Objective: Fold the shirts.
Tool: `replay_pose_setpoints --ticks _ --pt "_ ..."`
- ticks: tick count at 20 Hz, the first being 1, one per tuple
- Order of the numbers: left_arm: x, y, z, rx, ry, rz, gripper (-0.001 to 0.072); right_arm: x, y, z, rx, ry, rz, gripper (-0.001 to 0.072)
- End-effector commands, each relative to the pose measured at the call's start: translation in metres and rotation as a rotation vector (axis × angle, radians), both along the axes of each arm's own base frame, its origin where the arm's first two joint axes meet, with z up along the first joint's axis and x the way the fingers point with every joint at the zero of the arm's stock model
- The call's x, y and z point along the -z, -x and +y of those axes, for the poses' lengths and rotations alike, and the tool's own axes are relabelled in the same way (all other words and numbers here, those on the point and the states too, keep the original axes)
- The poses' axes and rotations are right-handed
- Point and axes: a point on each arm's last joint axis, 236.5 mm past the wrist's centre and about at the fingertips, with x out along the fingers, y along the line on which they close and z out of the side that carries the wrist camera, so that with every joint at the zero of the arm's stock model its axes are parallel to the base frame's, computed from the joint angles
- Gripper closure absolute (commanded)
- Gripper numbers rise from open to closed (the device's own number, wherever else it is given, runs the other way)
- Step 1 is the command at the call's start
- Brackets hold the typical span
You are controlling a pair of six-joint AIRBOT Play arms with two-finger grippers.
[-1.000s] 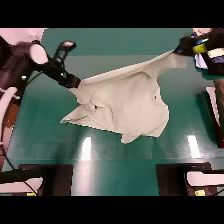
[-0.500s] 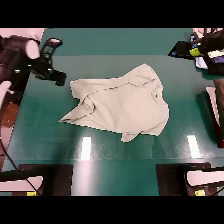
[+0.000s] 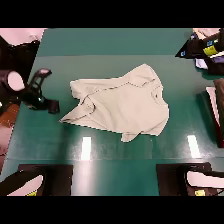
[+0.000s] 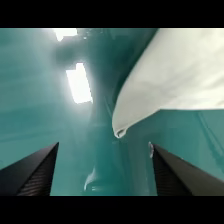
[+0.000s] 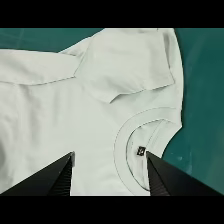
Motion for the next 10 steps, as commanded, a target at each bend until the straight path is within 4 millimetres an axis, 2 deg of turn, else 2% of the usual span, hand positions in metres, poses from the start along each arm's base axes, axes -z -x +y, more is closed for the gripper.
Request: replay_pose_setpoints --ticks 1,5,10 --pt "0.037 0.021 -0.008 0.028 0.040 0.010 0.0044 -0.005 0.015 0.008 -0.033 0.007 0.020 0.0210" --pt "0.046 0.006 -0.011 0.029 0.051 -0.070 0.0044 0.001 0.027 0.014 -0.063 0.013 0.066 0.0211" --pt "0.057 -0.001 -0.011 0.065 0.047 -0.121 0.0045 0.003 0.031 0.014 -0.070 0.015 0.087 0.0211"
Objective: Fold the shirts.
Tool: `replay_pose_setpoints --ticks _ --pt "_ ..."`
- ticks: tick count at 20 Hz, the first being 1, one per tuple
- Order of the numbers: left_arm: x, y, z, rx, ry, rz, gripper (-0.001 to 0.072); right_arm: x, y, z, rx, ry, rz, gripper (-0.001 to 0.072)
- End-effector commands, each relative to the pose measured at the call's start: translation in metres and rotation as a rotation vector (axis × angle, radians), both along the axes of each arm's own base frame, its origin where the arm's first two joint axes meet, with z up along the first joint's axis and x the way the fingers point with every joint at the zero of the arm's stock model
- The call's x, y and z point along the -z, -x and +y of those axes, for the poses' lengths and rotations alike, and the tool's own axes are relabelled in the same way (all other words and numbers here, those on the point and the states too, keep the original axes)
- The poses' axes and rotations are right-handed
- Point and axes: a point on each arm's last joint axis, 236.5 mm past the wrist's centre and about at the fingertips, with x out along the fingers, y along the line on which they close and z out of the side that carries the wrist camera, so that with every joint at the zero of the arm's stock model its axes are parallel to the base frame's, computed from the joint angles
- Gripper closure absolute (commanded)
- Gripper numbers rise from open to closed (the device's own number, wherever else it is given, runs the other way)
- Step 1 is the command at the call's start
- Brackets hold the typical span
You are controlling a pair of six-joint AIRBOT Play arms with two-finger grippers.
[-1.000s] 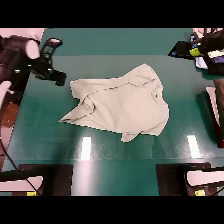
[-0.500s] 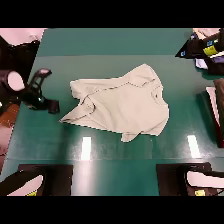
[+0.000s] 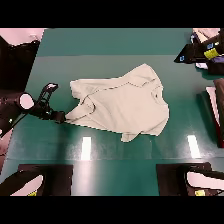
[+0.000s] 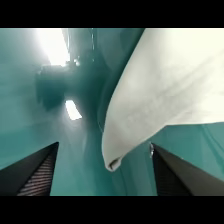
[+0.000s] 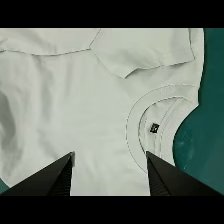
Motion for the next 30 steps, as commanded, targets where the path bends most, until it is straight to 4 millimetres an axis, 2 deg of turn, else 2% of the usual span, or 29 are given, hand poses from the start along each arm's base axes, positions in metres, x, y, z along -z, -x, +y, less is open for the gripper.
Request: replay_pose_setpoints --ticks 1,5,8,10,13,15,18,19,21,22,24,27,28,30 --pt "0.007 -0.007 -0.003 0.012 0.010 -0.048 0.0046 0.001 0.005 0.001 -0.008 0.002 0.017 0.0211" --pt "0.013 -0.011 -0.005 0.000 0.024 -0.061 0.0047 0.003 0.007 0.001 -0.012 0.004 0.029 0.0212" --pt "0.031 -0.004 -0.013 -0.017 0.060 0.015 0.0059 0.004 0.010 0.001 -0.016 0.005 0.042 0.0211" --pt "0.034 -0.003 -0.017 -0.027 0.075 0.030 0.0409 0.006 0.015 0.001 -0.024 0.009 0.063 0.0212" --pt "0.028 -0.003 -0.020 -0.023 0.085 0.039 0.0683 0.009 0.022 0.000 -0.032 0.014 0.091 0.0232" --pt "0.013 -0.005 -0.020 -0.004 0.082 0.057 0.0683 0.010 0.029 -0.004 -0.028 0.020 0.119 0.0233" --pt "-0.029 -0.015 -0.023 0.023 0.087 0.019 0.0683 0.023 0.048 -0.011 -0.010 0.019 0.178 0.0233" --pt "-0.044 -0.018 -0.024 0.028 0.091 -0.013 0.0683 0.034 0.057 -0.015 0.009 0.013 0.206 0.0233" --pt "-0.071 -0.023 -0.025 0.036 0.098 -0.075 0.0683 0.070 0.081 -0.030 0.083 -0.010 0.277 0.0233" --pt "-0.080 -0.021 -0.025 0.039 0.100 -0.093 0.0683 0.095 0.096 -0.039 0.132 -0.028 0.322 0.0233" --pt "-0.086 -0.018 -0.028 0.041 0.115 -0.099 0.0683 0.147 0.132 -0.050 0.230 -0.078 0.429 0.0233" --pt "-0.089 -0.016 -0.039 0.037 0.166 -0.090 0.0683 0.209 0.190 -0.027 0.325 -0.243 0.596 0.0264" --pt "-0.090 -0.017 -0.043 0.034 0.183 -0.095 0.0683 0.224 0.202 -0.016 0.352 -0.288 0.613 0.0264" --pt "-0.093 -0.019 -0.048 0.030 0.210 -0.102 0.0683 0.246 0.212 0.001 0.413 -0.367 0.609 0.0264"
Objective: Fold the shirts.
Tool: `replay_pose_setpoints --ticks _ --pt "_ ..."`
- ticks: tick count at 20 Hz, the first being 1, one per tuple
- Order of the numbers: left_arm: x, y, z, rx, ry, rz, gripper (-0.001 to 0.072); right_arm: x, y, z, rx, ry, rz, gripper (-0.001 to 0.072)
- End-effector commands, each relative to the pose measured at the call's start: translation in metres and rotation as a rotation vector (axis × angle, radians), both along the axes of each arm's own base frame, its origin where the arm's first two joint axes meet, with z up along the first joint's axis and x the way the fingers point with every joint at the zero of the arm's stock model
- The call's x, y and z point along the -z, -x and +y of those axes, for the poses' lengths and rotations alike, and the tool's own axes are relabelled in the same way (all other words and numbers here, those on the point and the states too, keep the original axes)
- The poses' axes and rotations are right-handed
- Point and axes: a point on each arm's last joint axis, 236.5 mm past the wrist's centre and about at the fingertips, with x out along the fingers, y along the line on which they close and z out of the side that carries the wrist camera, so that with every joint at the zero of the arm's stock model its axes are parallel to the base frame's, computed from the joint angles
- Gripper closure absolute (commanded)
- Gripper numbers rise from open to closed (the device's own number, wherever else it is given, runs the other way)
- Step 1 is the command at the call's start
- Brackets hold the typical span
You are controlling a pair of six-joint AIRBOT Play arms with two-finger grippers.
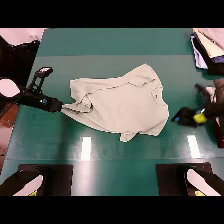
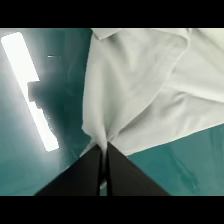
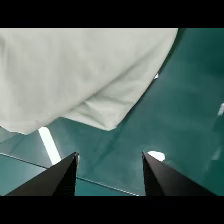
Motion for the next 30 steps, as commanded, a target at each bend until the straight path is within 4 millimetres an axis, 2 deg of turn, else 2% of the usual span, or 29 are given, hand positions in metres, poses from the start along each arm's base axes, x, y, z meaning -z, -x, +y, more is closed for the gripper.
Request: replay_pose_setpoints --ticks 1,4,10,14,15,16,17,18,19,20,22,24,25,26,27,30 --pt "-0.007 0.000 -0.011 -0.002 0.055 -0.008 0.0683 0.046 0.026 0.027 0.174 -0.114 0.019 0.0265" --pt "-0.007 0.000 -0.012 -0.002 0.057 -0.005 0.0683 0.057 0.023 0.034 0.267 -0.148 -0.014 0.0282" --pt "-0.008 0.000 -0.012 -0.002 0.058 -0.005 0.0683 0.068 0.025 0.034 0.284 -0.141 0.013 0.0282" --pt "-0.007 0.003 -0.012 0.001 0.057 0.005 0.0683 0.082 0.024 0.050 0.236 -0.136 0.041 0.0284" --pt "-0.007 0.003 -0.012 0.002 0.057 0.006 0.0683 0.085 0.023 0.053 0.221 -0.126 0.036 0.0353" --pt "-0.007 0.003 -0.012 0.002 0.057 0.006 0.0683 0.087 0.021 0.054 0.215 -0.117 0.026 0.0452" --pt "-0.007 0.003 -0.012 0.002 0.057 0.007 0.0682 0.086 0.019 0.054 0.214 -0.110 0.011 0.0500" --pt "-0.006 0.004 -0.012 0.003 0.057 0.010 0.0683 0.083 0.016 0.053 0.212 -0.106 -0.006 0.0550" --pt "-0.006 0.005 -0.012 0.000 0.058 0.015 0.0683 0.075 0.009 0.050 0.206 -0.098 -0.041 0.0643" --pt "-0.006 0.004 -0.012 -0.010 0.061 0.018 0.0683 0.063 -0.001 0.048 0.207 -0.097 -0.089 0.0683" --pt "-0.011 0.000 -0.013 -0.063 0.080 0.014 0.0683 0.023 -0.030 0.038 0.218 -0.088 -0.229 0.0695" --pt "-0.034 -0.015 -0.014 -0.095 0.101 -0.042 0.0682 -0.032 -0.058 0.027 0.218 -0.077 -0.383 0.0695" --pt "-0.055 -0.026 -0.014 -0.116 0.118 -0.093 0.0683 -0.066 -0.072 0.020 0.217 -0.068 -0.466 0.0695" --pt "-0.082 -0.037 -0.015 -0.129 0.135 -0.156 0.0683 -0.100 -0.085 0.013 0.217 -0.056 -0.548 0.0695" --pt "-0.116 -0.048 -0.016 -0.144 0.159 -0.235 0.0683 -0.141 -0.097 0.005 0.219 -0.037 -0.645 0.0695" --pt "-0.244 -0.069 -0.017 -0.182 0.249 -0.531 0.0683 -0.264 -0.119 -0.018 0.224 0.031 -0.916 0.0696"
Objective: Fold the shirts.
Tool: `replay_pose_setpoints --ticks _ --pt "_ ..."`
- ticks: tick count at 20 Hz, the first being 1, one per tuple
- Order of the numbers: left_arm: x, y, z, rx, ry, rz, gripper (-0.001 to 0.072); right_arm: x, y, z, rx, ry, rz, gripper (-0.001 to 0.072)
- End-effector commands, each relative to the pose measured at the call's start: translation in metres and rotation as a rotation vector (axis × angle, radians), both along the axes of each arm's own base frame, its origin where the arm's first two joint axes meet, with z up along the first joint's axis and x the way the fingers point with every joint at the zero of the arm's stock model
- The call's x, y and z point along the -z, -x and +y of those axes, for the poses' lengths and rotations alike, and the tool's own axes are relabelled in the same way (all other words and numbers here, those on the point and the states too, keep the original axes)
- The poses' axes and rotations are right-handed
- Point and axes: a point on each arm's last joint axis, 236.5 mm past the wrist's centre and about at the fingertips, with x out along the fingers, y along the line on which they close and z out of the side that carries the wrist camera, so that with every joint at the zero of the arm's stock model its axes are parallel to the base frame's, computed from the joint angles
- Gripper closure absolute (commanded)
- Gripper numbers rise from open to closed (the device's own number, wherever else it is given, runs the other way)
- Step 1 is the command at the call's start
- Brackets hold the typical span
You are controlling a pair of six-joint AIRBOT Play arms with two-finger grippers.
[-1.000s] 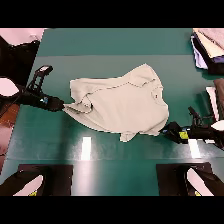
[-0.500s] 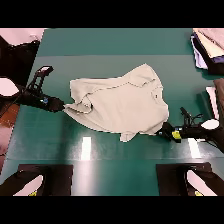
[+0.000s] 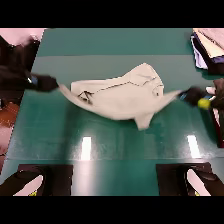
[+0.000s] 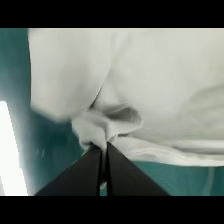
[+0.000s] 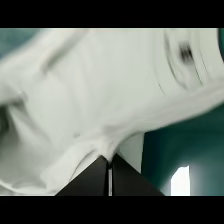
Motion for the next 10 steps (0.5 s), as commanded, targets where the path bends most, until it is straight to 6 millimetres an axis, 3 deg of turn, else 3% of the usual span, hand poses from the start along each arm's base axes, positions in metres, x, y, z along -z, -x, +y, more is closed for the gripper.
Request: replay_pose_setpoints --ticks 1,2,4,6,8,10 --pt "-0.151 -0.012 0.001 -0.066 0.103 -0.350 0.0683 -0.147 -0.012 -0.022 0.029 0.111 -0.302 0.0695" --pt "-0.199 -0.005 0.003 -0.069 0.122 -0.467 0.0683 -0.184 -0.011 -0.025 0.030 0.146 -0.370 0.0695" --pt "-0.289 0.029 0.007 -0.067 0.149 -0.690 0.0683 -0.256 0.001 -0.032 0.034 0.232 -0.501 0.0695" --pt "-0.356 0.072 0.015 -0.071 0.157 -0.870 0.0683 -0.310 0.021 -0.034 0.051 0.309 -0.604 0.0695" --pt "-0.398 0.115 0.022 -0.081 0.181 -1.013 0.0683 -0.353 0.044 -0.035 0.084 0.382 -0.689 0.0695" --pt "-0.425 0.157 0.028 -0.090 0.207 -1.123 0.0683 -0.380 0.067 -0.037 0.140 0.443 -0.758 0.0696"
